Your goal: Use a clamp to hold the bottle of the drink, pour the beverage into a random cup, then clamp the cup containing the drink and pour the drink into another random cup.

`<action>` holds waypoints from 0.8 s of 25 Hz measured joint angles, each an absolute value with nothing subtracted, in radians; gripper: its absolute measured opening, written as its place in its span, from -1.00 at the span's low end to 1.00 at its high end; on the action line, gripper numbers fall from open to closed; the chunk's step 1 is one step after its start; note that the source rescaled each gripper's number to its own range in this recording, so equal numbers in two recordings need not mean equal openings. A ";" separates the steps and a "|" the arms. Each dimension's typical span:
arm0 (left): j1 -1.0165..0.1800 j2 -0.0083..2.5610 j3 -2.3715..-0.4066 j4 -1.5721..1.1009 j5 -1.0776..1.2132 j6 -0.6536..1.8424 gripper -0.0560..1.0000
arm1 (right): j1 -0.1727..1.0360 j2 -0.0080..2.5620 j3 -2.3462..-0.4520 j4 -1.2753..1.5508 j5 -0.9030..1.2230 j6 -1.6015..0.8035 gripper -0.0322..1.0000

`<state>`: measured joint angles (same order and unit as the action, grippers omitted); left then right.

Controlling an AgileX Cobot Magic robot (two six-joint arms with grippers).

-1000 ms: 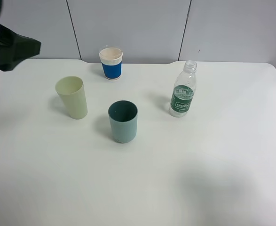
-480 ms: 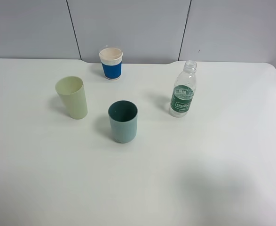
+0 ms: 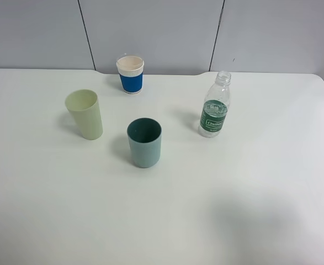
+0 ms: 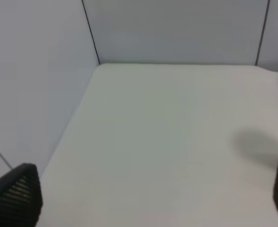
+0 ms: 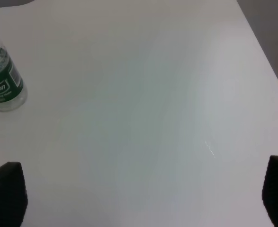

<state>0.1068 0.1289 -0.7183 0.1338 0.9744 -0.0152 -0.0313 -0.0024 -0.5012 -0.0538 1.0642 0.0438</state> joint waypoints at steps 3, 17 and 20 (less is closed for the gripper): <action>0.114 0.059 -0.660 0.102 0.986 -0.012 0.95 | -0.031 -0.002 -0.501 -0.054 1.064 0.044 0.99; 0.115 -0.005 -0.504 0.022 1.048 0.000 0.95 | -0.031 -0.002 -0.501 -0.054 1.064 0.044 0.99; 0.115 -0.005 -0.504 0.021 1.048 0.000 0.95 | -0.031 -0.002 -0.501 -0.054 1.064 0.044 0.99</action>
<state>0.1149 -0.0047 -0.5044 0.0211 1.0485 0.0000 -0.0313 -0.0024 -0.5012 -0.0538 1.0642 0.0438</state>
